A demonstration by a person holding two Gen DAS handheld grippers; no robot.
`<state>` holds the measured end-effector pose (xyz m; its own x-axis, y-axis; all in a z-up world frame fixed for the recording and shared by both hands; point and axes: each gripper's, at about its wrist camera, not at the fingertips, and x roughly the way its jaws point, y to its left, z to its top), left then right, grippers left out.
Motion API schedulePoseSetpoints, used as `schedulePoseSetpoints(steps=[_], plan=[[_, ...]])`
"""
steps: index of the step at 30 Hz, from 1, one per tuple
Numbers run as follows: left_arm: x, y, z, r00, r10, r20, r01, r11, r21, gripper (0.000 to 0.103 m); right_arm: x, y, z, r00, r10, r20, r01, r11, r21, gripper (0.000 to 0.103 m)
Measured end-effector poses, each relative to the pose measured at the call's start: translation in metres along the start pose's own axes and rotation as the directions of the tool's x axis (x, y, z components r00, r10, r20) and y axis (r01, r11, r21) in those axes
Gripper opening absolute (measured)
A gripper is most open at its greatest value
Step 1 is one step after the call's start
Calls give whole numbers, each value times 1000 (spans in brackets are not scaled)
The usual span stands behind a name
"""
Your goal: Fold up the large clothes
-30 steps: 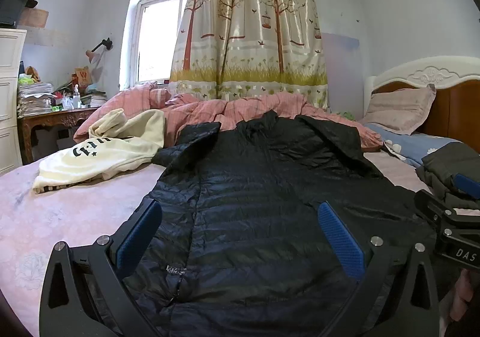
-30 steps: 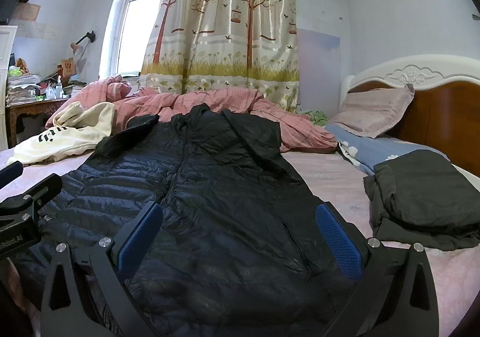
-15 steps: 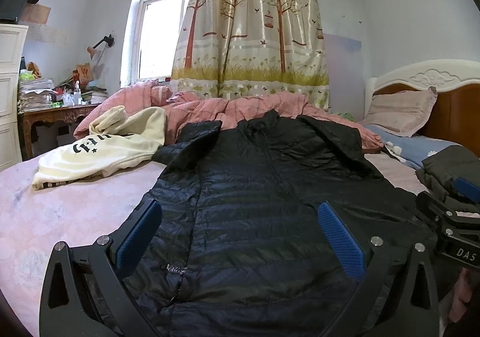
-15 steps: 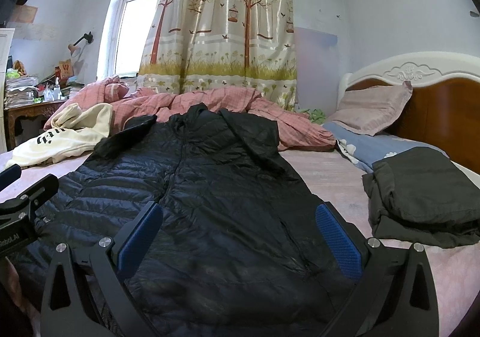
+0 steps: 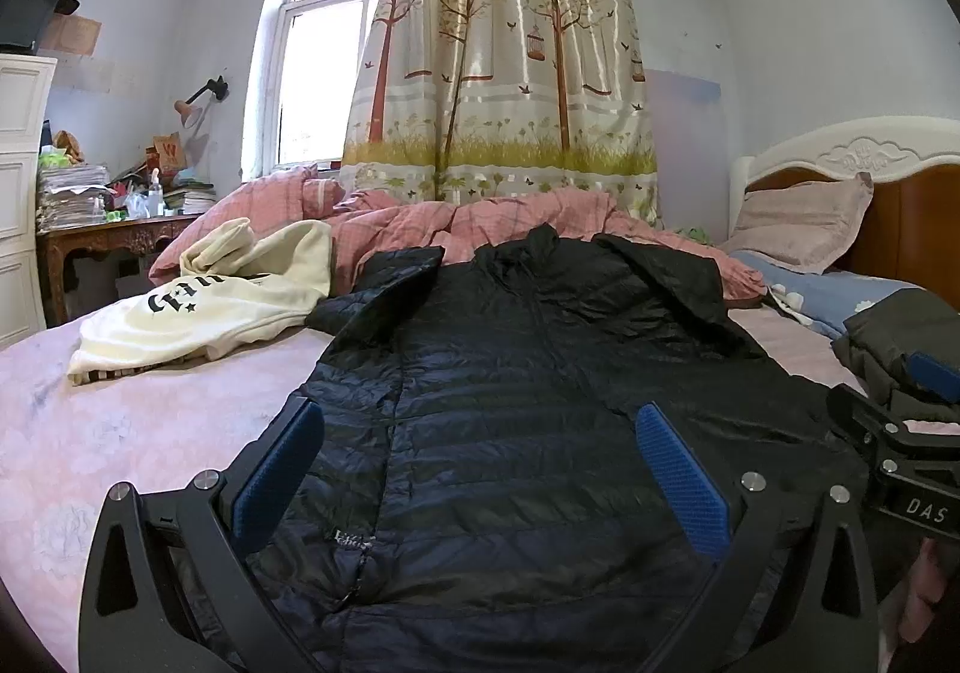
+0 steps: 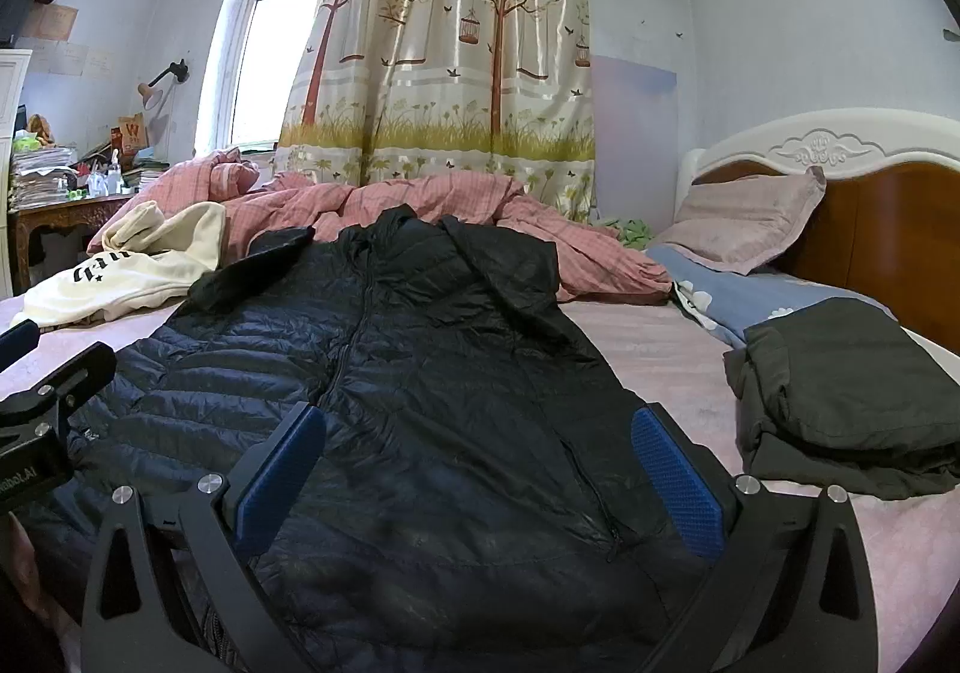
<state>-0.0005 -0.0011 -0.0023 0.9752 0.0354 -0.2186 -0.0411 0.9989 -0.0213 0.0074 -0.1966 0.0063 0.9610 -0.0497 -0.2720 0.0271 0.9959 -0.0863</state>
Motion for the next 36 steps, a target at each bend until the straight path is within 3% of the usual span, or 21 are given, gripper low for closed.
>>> schedulePoseSetpoints(steps=[4, 6, 12, 36], plan=[[-7, 0, 0, 999, 13, 33, -13, 1000, 1, 103, 0, 0, 0, 1000, -1, 3, 1, 1000, -1, 103], [-10, 3, 1, 996, 70, 51, -70, 997, -13, 103, 0, 0, 0, 1000, 0, 1, 0, 1000, -1, 103], [-7, 12, 2, 997, 65, 42, -63, 997, -51, 103, 0, 0, 0, 1000, -1, 2, 1, 1000, -2, 103], [-7, 7, 1, 995, 92, 39, -91, 995, -27, 103, 0, 1, 0, 1000, -2, 1, 2, 1000, -4, 103]])
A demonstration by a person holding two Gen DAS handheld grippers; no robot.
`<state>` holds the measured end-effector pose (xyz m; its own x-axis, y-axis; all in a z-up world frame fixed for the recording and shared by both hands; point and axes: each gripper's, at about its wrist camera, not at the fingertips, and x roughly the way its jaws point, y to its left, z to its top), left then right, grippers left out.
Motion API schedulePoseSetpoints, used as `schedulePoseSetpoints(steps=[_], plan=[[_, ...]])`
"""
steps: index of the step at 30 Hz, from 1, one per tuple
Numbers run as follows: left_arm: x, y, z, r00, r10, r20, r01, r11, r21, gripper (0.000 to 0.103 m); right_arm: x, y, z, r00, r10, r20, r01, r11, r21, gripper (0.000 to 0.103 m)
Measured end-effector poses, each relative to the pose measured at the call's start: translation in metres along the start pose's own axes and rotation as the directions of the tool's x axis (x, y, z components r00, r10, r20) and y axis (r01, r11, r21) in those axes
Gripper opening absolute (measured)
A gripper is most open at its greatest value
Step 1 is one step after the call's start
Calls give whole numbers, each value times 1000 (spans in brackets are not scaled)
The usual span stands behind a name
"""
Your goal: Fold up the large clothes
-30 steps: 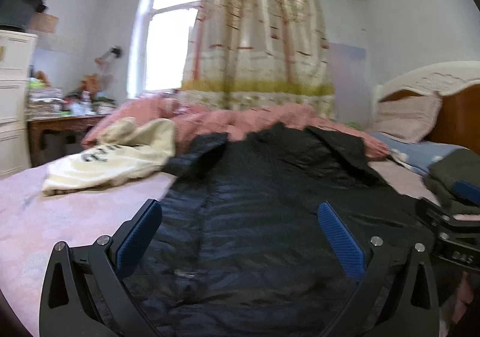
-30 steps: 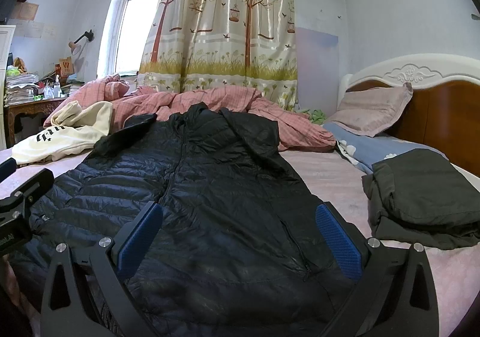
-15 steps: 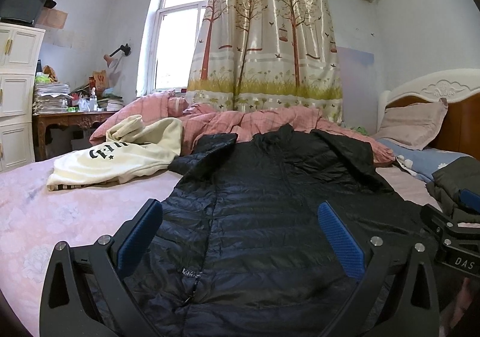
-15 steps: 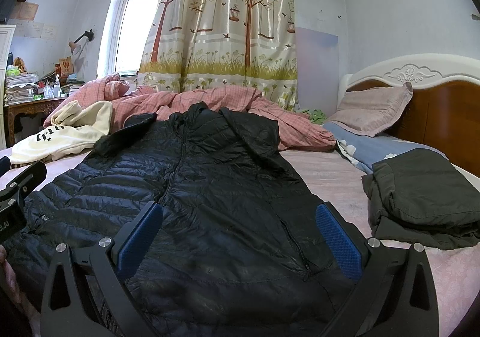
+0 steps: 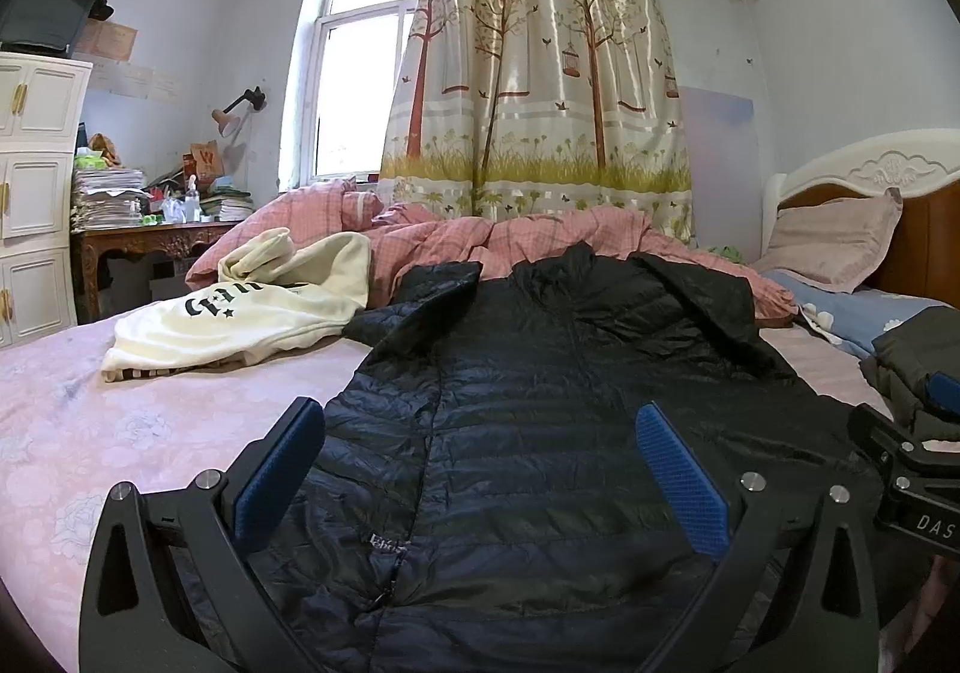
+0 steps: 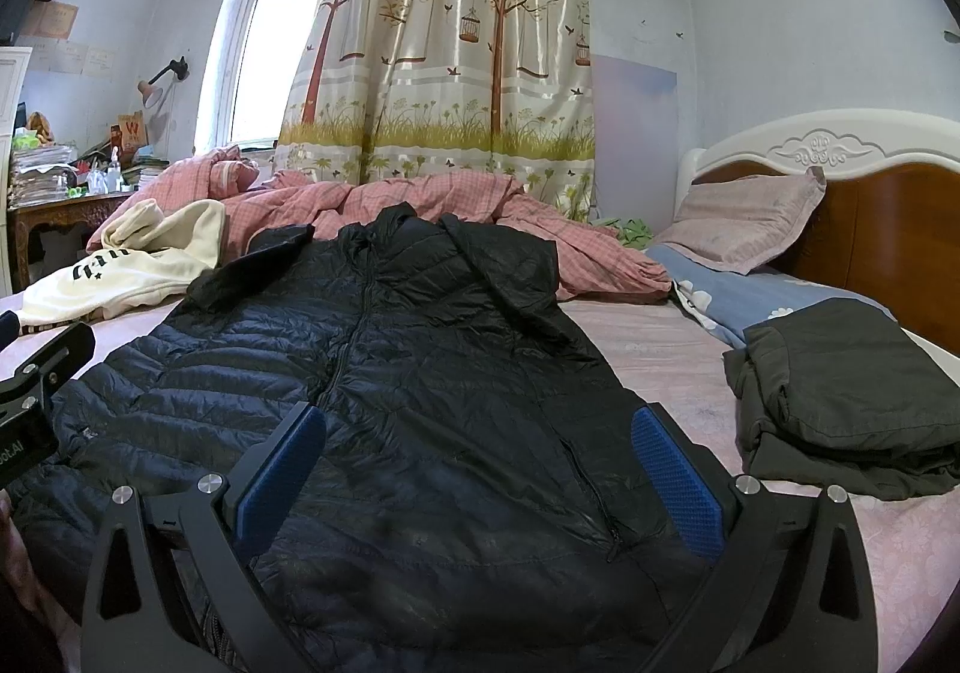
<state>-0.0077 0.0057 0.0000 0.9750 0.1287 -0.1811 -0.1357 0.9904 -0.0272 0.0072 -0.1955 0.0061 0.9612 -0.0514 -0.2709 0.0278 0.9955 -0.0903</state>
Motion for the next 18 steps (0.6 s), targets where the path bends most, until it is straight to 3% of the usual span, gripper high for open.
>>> schedulePoseSetpoints(steps=[14, 18], plan=[[1, -4, -3, 1000, 1, -4, -1, 1000, 17, 103, 0, 0, 0, 1000, -2, -5, 2, 1000, 6, 103], [-3, -3, 2, 998, -57, 7, 57, 998, 13, 103, 0, 1, 0, 1000, -3, -2, 3, 1000, 1, 103]])
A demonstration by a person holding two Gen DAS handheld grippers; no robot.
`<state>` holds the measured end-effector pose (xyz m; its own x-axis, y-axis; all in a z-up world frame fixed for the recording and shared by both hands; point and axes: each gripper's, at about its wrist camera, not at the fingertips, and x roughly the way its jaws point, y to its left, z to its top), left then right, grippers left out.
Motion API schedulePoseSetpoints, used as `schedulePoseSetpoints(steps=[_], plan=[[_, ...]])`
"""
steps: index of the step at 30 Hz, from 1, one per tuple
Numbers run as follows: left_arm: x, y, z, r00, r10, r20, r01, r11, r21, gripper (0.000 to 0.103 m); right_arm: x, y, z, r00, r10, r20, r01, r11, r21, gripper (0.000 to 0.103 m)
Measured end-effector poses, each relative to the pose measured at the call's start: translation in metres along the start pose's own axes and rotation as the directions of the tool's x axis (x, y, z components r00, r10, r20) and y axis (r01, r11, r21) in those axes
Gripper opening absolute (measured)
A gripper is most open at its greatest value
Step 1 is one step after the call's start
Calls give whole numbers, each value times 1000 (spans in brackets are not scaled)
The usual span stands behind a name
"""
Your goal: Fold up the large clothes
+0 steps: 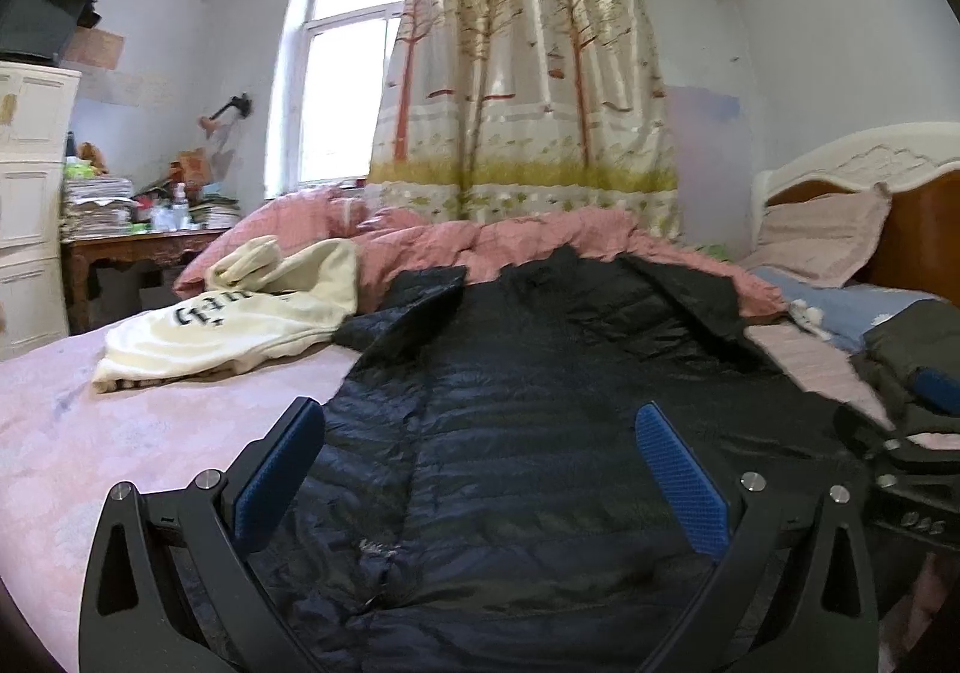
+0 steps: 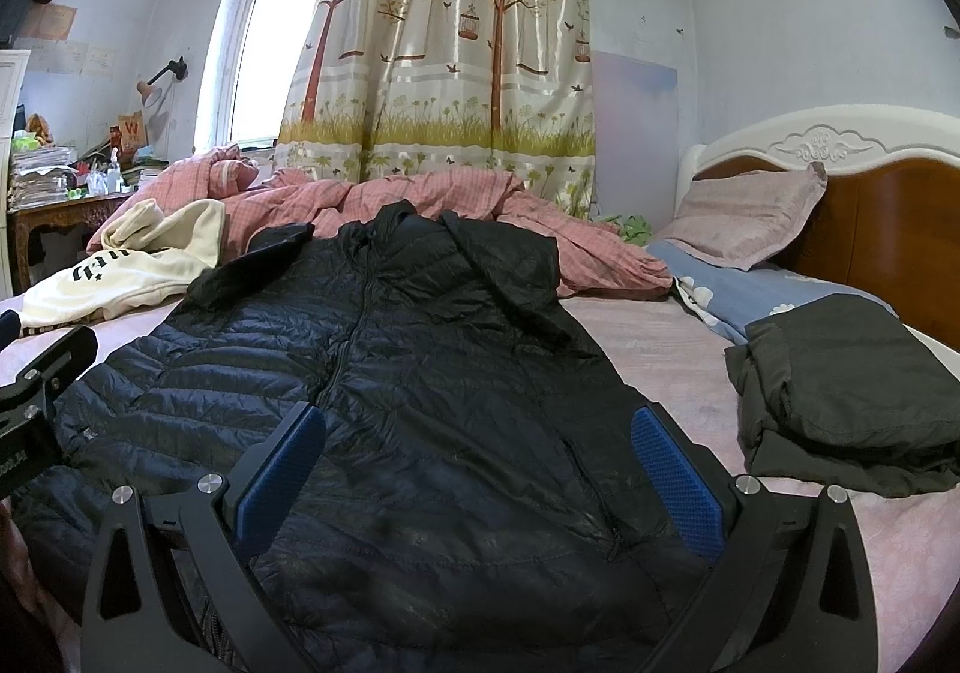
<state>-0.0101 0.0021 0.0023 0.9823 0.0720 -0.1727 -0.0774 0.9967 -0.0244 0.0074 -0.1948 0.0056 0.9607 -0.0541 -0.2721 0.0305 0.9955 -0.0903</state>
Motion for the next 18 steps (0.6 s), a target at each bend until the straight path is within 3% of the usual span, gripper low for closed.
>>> schedulePoseSetpoints(steps=[5, 10, 13, 16, 18], plan=[[-12, 2, 11, 1000, -13, 23, 14, 1000, -24, 103, 5, -8, -3, 1000, 22, -16, -22, 999, 40, 103], [-23, 8, 18, 992, -107, 71, 111, 992, -55, 103, -2, -20, -1, 999, 42, -10, -40, 994, 102, 103], [-31, 9, 22, 992, -59, 116, 65, 997, -47, 103, -15, -19, 7, 998, 69, 2, -69, 993, 93, 103], [-32, 11, 26, 990, -92, 109, 99, 993, -59, 103, -31, -18, 17, 992, 122, 12, -123, 989, 86, 103], [-33, 14, 27, 987, -123, 108, 129, 990, -52, 103, -47, -16, 24, 993, 113, 42, -115, 992, 58, 103]])
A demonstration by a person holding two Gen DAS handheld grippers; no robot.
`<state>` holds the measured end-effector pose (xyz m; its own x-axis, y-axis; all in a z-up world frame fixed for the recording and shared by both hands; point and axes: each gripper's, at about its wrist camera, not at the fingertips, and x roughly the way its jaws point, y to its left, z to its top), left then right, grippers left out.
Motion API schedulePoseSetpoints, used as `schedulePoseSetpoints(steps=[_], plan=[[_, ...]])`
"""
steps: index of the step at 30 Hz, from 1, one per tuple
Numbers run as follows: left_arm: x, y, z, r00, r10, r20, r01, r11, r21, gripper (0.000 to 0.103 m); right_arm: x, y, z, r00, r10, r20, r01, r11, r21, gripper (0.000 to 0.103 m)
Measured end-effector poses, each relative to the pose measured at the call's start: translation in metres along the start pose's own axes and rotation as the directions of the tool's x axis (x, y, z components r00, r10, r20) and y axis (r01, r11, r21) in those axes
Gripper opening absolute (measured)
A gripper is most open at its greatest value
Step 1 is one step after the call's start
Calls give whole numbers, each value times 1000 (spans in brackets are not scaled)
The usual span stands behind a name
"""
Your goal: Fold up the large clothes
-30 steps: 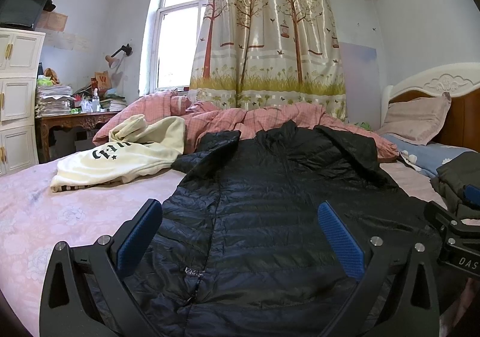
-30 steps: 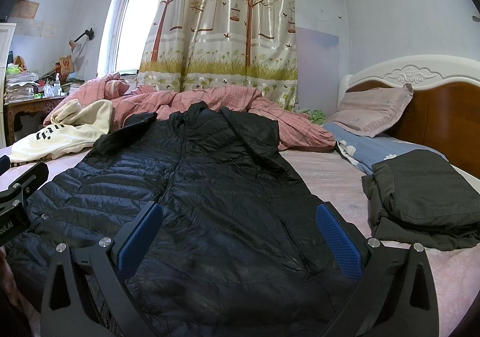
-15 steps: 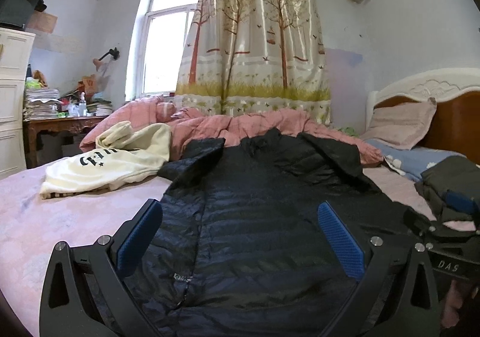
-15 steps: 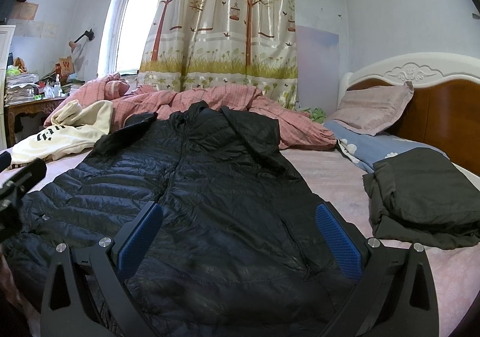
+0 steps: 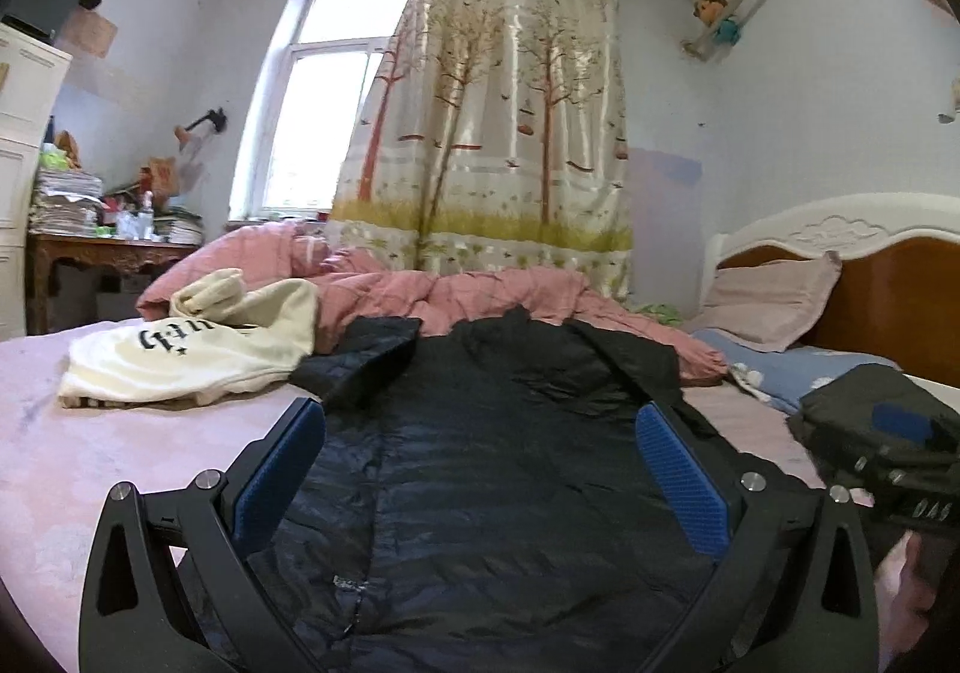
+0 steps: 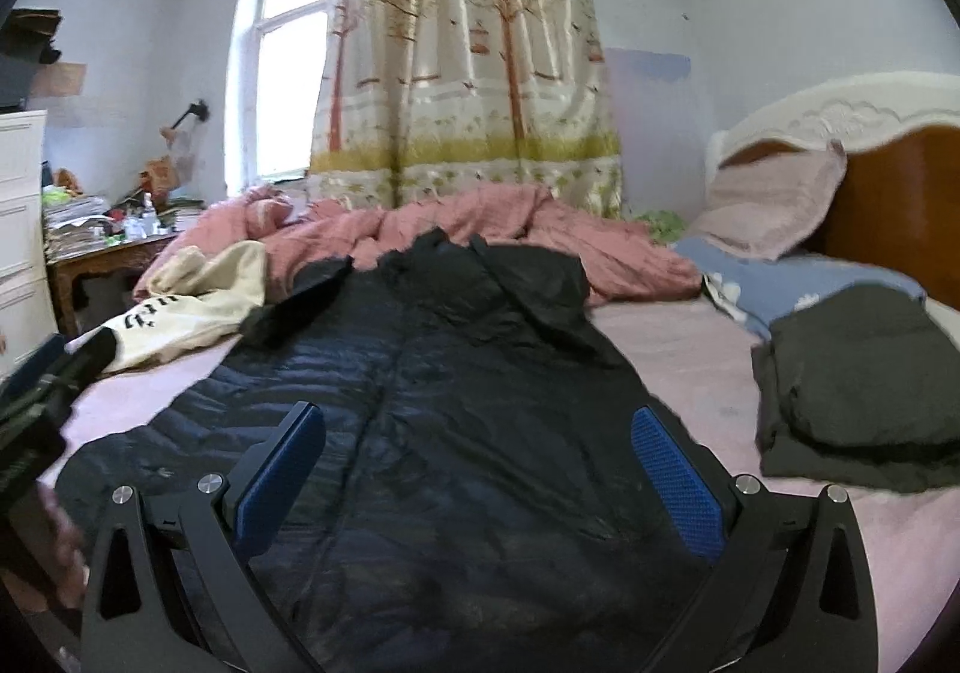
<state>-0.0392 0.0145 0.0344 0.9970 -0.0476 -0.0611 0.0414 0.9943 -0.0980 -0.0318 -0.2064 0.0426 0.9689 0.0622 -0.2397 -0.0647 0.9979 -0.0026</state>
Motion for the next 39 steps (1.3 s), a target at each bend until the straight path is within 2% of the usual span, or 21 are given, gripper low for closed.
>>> schedulePoseSetpoints(steps=[3, 5, 7, 8, 9, 11, 13, 15, 17, 19, 23, 26, 28, 29, 31, 32, 34, 36, 39], plan=[[-6, -1, 5, 1000, 13, -23, -12, 999, 33, 103, -19, 4, 6, 1000, 3, 24, -3, 1000, -25, 103], [-16, 0, 9, 1000, 4, -26, -4, 1000, 24, 103, -30, 3, 10, 1000, 11, 26, -10, 1000, -14, 103], [-27, 6, 14, 997, -70, -40, 69, 997, -33, 103, -44, -4, 10, 1000, 8, 30, -9, 1000, 23, 103], [-30, 8, 15, 991, -120, -60, 116, 991, -66, 100, -53, -12, 8, 999, 1, 35, -3, 998, 56, 103], [-31, 7, 16, 987, -137, -84, 131, 988, -80, 96, -58, -18, 7, 999, -3, 35, 0, 997, 80, 103], [-35, 0, 15, 990, -86, -109, 83, 996, -34, 96, -68, -35, 1, 1000, -13, 11, 11, 994, 107, 103], [-38, -5, 15, 991, -72, -112, 73, 997, 4, 96, -74, -52, -7, 997, -82, -9, 83, 993, 80, 103], [-42, 0, 17, 986, -125, -109, 121, 992, -43, 96, -70, -75, -12, 991, -119, -60, 125, 987, 100, 102], [-49, 8, 19, 992, -91, -90, 83, 992, -92, 96, -54, -109, -22, 983, -67, -168, 104, 969, 223, 98], [-53, 13, 20, 994, -44, -104, 35, 996, -88, 95, -36, -140, -38, 961, -40, -273, 132, 937, 325, 83], [-54, 25, 14, 986, 66, -153, -71, 997, -31, 90, -20, -175, -57, 932, -20, -361, 175, 898, 403, 77], [-47, 44, 7, 964, 125, -234, -140, 989, -46, 82, -7, -196, -75, 912, 73, -404, 156, 849, 504, 68], [-42, 62, 3, 948, 170, -268, -196, 978, -74, 82, 4, -206, -83, 898, 121, -424, 152, 817, 556, 62], [-41, 69, 0, 937, 213, -278, -236, 971, -50, 82, 6, -208, -84, 895, 128, -427, 151, 813, 562, 62], [-32, 82, -7, 885, 359, -297, -363, 931, 44, 82, 12, -202, -81, 896, 129, -426, 129, 840, 527, 61], [-28, 93, -11, 866, 383, -323, -392, 919, 40, 82, 16, -196, -81, 887, 131, -443, 120, 860, 495, 59], [-22, 117, -18, 849, 335, -408, -389, 920, -54, 81, 21, -188, -83, 877, 119, -465, 133, 871, 473, 53], [-19, 134, -27, 829, 296, -475, -392, 913, -115, 81, 22, -191, -84, 875, 127, -467, 136, 861, 490, 50], [-16, 138, -39, 775, 303, -555, -421, 902, -94, 81, 27, -193, -85, 871, 119, -477, 150, 860, 489, 48]])
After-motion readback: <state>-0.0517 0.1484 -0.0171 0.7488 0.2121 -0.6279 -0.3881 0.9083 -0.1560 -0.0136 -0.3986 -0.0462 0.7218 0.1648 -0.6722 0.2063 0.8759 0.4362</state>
